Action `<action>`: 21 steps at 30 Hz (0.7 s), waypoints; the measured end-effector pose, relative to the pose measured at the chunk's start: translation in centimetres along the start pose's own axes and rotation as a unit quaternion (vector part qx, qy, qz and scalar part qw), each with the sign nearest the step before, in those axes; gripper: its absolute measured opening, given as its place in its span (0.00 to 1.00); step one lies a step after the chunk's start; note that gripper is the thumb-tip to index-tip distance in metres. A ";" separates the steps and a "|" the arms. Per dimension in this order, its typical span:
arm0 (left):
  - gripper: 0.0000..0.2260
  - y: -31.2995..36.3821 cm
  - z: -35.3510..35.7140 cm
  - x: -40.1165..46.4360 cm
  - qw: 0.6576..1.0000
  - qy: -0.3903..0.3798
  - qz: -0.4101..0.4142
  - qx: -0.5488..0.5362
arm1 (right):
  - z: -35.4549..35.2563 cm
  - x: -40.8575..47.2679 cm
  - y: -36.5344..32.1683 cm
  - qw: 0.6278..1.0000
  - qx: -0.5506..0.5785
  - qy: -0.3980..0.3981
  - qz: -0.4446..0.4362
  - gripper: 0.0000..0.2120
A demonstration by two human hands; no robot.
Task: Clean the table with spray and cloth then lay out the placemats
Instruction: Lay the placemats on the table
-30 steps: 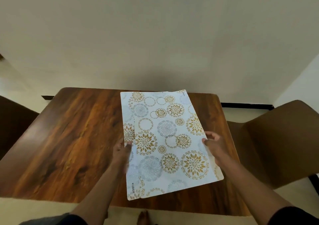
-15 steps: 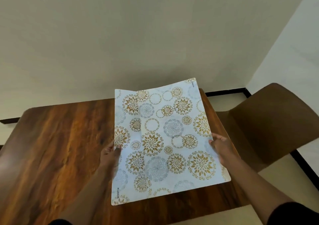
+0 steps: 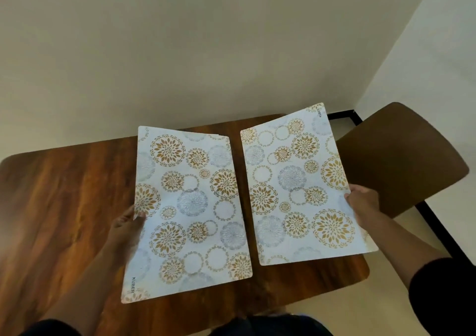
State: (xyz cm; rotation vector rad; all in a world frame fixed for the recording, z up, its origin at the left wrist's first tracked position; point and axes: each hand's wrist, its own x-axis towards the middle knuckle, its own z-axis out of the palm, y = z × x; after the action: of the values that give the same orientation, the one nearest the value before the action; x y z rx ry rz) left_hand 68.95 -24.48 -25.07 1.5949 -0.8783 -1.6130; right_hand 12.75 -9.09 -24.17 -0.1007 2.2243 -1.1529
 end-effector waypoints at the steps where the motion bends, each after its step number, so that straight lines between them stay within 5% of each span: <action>1: 0.14 -0.2 0.0 -0.1 1.000 0.004 -0.001 0.003 | -0.6 0.8 -0.2 1.000 -0.008 0.003 -0.001 0.17; 21: 0.15 -1.9 14.6 -6.0 0.994 0.018 -0.046 -0.094 | 2.3 8.7 1.9 0.994 -0.016 -0.103 0.040 0.16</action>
State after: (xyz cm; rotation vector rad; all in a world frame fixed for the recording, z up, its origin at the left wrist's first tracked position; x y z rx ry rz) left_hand 54.36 -18.45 -23.30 1.5467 -0.6222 -1.6727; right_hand 7.44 -12.51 -30.86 -0.1366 2.0459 -1.0174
